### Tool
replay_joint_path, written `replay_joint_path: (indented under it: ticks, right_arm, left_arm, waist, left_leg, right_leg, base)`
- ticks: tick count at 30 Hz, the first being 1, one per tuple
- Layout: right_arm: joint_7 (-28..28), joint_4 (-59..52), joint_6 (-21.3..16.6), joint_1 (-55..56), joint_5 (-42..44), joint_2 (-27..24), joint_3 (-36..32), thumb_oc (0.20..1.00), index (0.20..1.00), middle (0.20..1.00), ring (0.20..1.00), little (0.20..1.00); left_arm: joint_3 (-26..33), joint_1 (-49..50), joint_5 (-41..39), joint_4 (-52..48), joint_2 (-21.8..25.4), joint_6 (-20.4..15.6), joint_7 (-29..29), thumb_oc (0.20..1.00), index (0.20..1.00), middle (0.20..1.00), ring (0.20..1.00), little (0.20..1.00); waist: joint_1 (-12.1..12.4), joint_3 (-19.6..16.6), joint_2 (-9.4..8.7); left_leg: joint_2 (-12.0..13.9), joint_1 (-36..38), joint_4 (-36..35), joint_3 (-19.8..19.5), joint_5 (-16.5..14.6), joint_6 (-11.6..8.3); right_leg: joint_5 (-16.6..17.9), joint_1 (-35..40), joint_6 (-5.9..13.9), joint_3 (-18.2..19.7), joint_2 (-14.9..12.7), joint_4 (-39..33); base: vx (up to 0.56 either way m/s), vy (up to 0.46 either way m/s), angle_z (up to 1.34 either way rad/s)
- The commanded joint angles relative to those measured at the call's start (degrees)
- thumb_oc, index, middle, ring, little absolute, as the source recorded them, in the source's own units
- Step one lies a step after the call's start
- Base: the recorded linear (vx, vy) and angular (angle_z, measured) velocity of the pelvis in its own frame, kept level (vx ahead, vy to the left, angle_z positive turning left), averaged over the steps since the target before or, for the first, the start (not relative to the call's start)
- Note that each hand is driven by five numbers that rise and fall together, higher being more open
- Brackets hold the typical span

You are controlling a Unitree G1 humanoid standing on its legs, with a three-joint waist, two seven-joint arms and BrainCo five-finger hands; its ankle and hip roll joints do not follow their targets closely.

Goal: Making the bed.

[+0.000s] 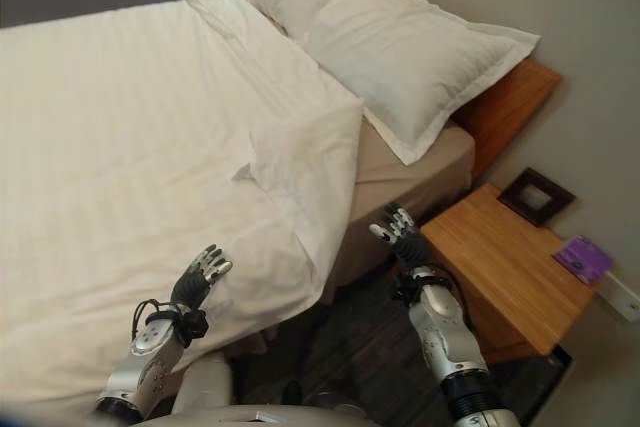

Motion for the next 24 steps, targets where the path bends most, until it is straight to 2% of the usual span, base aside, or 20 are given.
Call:
replay_joint_path:
  ticks: [1,2,3,4,5,7,8,9,10,11,12,13,15,16,17,18,19,20,22,24]
  right_arm:
    - [0.1,-4.8,-2.6,1.0,-1.8,-1.8,-2.2,1.000,1.000,1.000,1.000,1.000]
    - [0.4,-5.3,-2.7,1.8,-2.0,-1.1,-2.6,1.000,1.000,1.000,1.000,1.000]
    - [0.7,-5.5,-2.8,2.2,-2.7,-0.5,-2.4,1.000,1.000,1.000,1.000,1.000]
    - [0.8,-5.7,-3.0,2.6,-3.6,-0.3,-2.6,1.000,1.000,1.000,1.000,1.000]
    - [0.5,-5.8,-3.0,2.9,-3.6,0.3,-2.7,1.000,1.000,1.000,1.000,1.000]
    - [0.6,-5.4,-3.1,3.9,-2.1,1.6,-3.2,1.000,1.000,1.000,1.000,1.000]
    - [1.2,-5.4,-3.0,5.4,-1.9,2.0,-4.0,1.000,1.000,1.000,1.000,1.000]
    - [1.2,-5.4,-3.0,5.4,-1.9,2.0,-4.0,1.000,1.000,1.000,1.000,1.000]
    - [1.2,-5.9,-3.0,6.2,-2.3,1.8,-4.6,1.000,1.000,1.000,1.000,1.000]
    - [0.7,-5.5,-2.9,7.2,-3.6,1.6,-6.0,1.000,1.000,1.000,1.000,1.000]
    - [0.7,-5.5,-2.9,7.2,-3.6,1.7,-6.0,1.000,1.000,1.000,1.000,1.000]
    - [0.4,-4.5,-3.0,7.4,-3.0,2.0,-6.9,1.000,1.000,1.000,1.000,1.000]
    - [0.2,-3.5,-3.7,4.8,-2.5,1.3,-5.3,1.000,1.000,1.000,1.000,1.000]
    - [0.2,-3.4,-3.8,4.7,-2.5,1.3,-5.2,1.000,1.000,1.000,1.000,1.000]
    - [0.5,-3.9,-3.7,4.0,-2.2,0.6,-4.8,1.000,1.000,1.000,1.000,1.000]
    - [0.9,-4.0,-4.1,3.0,-2.2,-0.6,-4.6,1.000,1.000,1.000,1.000,1.000]
    - [0.9,-4.0,-4.1,3.0,-2.2,-0.6,-4.6,1.000,1.000,1.000,1.000,1.000]
    - [0.5,-5.8,-4.6,1.7,-2.3,-3.4,-5.6,1.000,1.000,1.000,1.000,1.000]
    - [-0.3,-5.9,-4.7,1.6,-2.5,-4.7,-6.7,1.000,1.000,1.000,1.000,1.000]
    - [-0.9,-5.7,-4.5,2.6,-2.7,-5.0,-8.1,1.000,1.000,1.000,1.000,1.000]
  left_arm:
    - [-2.3,-3.0,-0.6,-1.9,0.0,-2.1,-1.1,1.000,1.000,1.000,1.000,1.000]
    - [-2.8,-3.3,-0.8,-2.2,0.1,-2.0,-1.2,1.000,1.000,1.000,1.000,1.000]
    - [-2.8,-3.7,-0.3,-2.0,0.2,-2.0,-1.3,1.000,1.000,1.000,1.000,1.000]
    - [-2.9,-4.2,-0.6,-2.2,0.2,-2.1,-1.3,1.000,1.000,1.000,1.000,1.000]
    - [-3.1,-5.3,-0.3,-2.0,0.7,-2.2,-1.2,1.000,1.000,1.000,1.000,1.000]
    - [-3.9,-6.9,2.3,-1.3,2.1,-2.8,-0.8,1.000,1.000,1.000,1.000,1.000]
    - [-3.7,-7.0,2.1,-2.1,2.7,-2.8,-1.2,1.000,1.000,1.000,1.000,1.000]
    - [-3.7,-7.0,2.1,-2.1,2.7,-2.8,-1.2,1.000,1.000,1.000,1.000,1.000]
    - [-3.7,-7.0,1.2,-2.7,3.0,-2.8,-1.6,1.000,1.000,1.000,1.000,1.000]
    - [-3.5,-7.0,0.0,-3.1,3.0,-2.7,-2.0,1.000,1.000,1.000,1.000,1.000]
    - [-3.5,-6.9,0.0,-3.1,3.0,-2.6,-2.0,1.000,1.000,1.000,1.000,1.000]
    - [-3.6,-6.8,0.9,-2.6,3.4,-2.6,-1.9,1.000,1.000,1.000,1.000,1.000]
    - [-1.6,-4.7,0.6,-3.9,3.5,-3.2,-1.3,1.000,1.000,1.000,1.000,1.000]
    - [-1.5,-4.6,0.6,-3.9,3.5,-3.1,-1.3,1.000,1.000,1.000,1.000,1.000]
    - [-0.9,-4.0,-0.1,-3.8,3.4,-3.1,-1.2,1.000,1.000,1.000,1.000,1.000]
    - [-0.3,-3.8,-0.9,-3.4,3.0,-3.5,-0.7,1.000,1.000,1.000,1.000,1.000]
    - [-0.3,-3.8,-0.9,-3.4,3.0,-3.5,-0.7,1.000,1.000,1.000,1.000,1.000]
    - [0.1,-4.2,-2.4,-2.2,1.6,-3.3,-0.3,1.000,1.000,1.000,1.000,1.000]
    - [-0.4,-4.9,-2.7,-1.5,0.8,-3.0,-0.6,1.000,1.000,1.000,1.000,1.000]
    - [-1.2,-4.7,-2.8,-1.9,0.1,-3.0,-1.2,1.000,1.000,1.000,1.000,1.000]
  waist:
    - [0.6,-1.7,3.33]
    - [-0.1,-2.1,3.70]
    - [-0.8,-2.2,4.44]
    - [-2.3,-1.3,4.57]
    - [-3.7,-0.6,4.99]
    - [-5.7,-0.3,5.37]
    - [-5.9,-0.6,5.49]
    - [-5.9,-0.6,5.49]
    - [-5.8,-1.0,5.67]
    - [-5.5,-1.8,5.46]
    - [-5.8,-1.6,5.47]
    - [-5.6,-2.6,4.39]
    - [-2.7,-3.3,3.59]
    - [-3.0,-3.3,3.60]
    - [-2.2,-3.4,3.46]
    - [-1.9,-3.5,3.40]
    - [-2.0,-3.5,3.41]
    - [-2.7,-2.5,2.53]
    - [-3.8,-2.6,1.73]
    - [-4.1,-2.5,1.49]
  left_leg:
    - [-1.0,13.0,-11.9,-4.1,3.0,-0.90]
    - [-2.0,16.2,-17.7,-4.9,1.4,0.12]
    - [-2.7,19.1,-21.6,-5.9,0.6,1.38]
    - [-2.7,20.5,-23.0,-5.6,0.5,1.83]
    - [-1.7,21.1,-23.9,-6.2,1.3,1.47]
    - [-1.2,21.4,-24.7,-10.2,2.3,1.29]
    - [-0.6,21.7,-24.7,-12.2,3.3,0.65]
    - [-0.6,21.7,-24.7,-12.2,3.3,0.65]
    - [0.1,21.4,-24.7,-13.5,3.5,0.21]
    - [1.4,21.2,-25.0,-16.2,2.5,-0.64]
    - [1.4,21.4,-24.9,-16.5,2.4,-0.61]
    - [1.7,21.5,-25.6,-18.0,2.1,-1.40]
    - [4.6,19.4,-25.2,-18.8,4.1,-3.91]
    - [4.6,19.3,-25.2,-19.0,4.2,-3.93]
    - [5.5,18.4,-25.2,-20.1,5.9,-4.54]
    - [6.7,17.2,-25.6,-20.5,8.7,-5.81]
    - [6.7,17.2,-25.6,-20.6,8.8,-5.82]
    - [7.3,14.2,-23.0,-14.5,10.0,-4.75]
    - [7.3,13.5,-19.4,-6.7,7.9,-4.02]
    - [5.6,13.3,-16.2,-5.1,5.7,-3.97]
  right_leg:
    - [5.7,-3.6,10.87,0.2,-7.7,1.6]
    - [6.0,-4.8,11.72,-0.3,-7.8,5.5]
    - [8.0,-9.4,13.55,-0.5,-8.2,14.1]
    - [12.3,-13.7,17.25,1.5,-8.6,22.2]
    - [13.8,-16.0,18.79,4.9,-7.3,25.1]
    - [11.5,-17.3,18.45,14.1,-3.4,26.0]
    - [10.5,-16.0,17.35,16.9,-4.6,24.6]
    - [10.5,-16.0,17.35,16.9,-4.6,24.6]
    - [10.7,-14.8,15.90,18.0,-7.2,23.1]
    - [11.0,-12.9,14.50,20.5,-11.7,16.7]
    - [11.0,-12.4,14.51,20.1,-11.8,16.4]
    - [7.9,-9.0,15.13,22.4,-11.0,9.9]
    - [4.3,-4.8,14.57,16.2,-10.8,1.1]
    - [4.4,-4.6,14.55,15.9,-10.9,0.8]
    - [4.1,-3.8,13.77,16.2,-9.7,-0.8]
    - [4.1,-3.1,13.09,14.8,-8.6,-1.5]
    - [4.1,-3.1,13.08,14.8,-8.6,-1.5]
    - [4.1,-2.7,12.13,11.0,-9.0,-1.1]
    - [4.5,-3.3,11.15,7.9,-9.2,-1.4]
    - [4.9,-2.8,10.48,5.8,-9.2,-2.7]
  base:
    - [0.17,0.023,0.17]
    - [0.21,0.058,0.21]
    - [0.08,0.075,0.06]
    - [0.01,-0.028,-0.10]
    - [-0.02,-0.146,-0.42]
    - [0.06,-0.214,0.24]
    - [0.09,-0.145,1.28]
    - [0.12,-0.177,1.35]
    - [0.16,-0.313,0.95]
    - [0.16,-0.311,0.54]
    - [0.18,-0.403,0.72]
    - [0.08,-0.285,0.92]
    - [-0.01,-0.478,1.03]
    - [-0.06,-0.415,0.56]
    - [-0.03,-0.273,0.25]
    - [-0.03,-0.272,0.25]
    - [-0.12,-0.312,0.28]
    - [-0.17,-0.258,1.17]
    - [-0.20,-0.281,1.73]
    - [-0.11,-0.142,0.94]
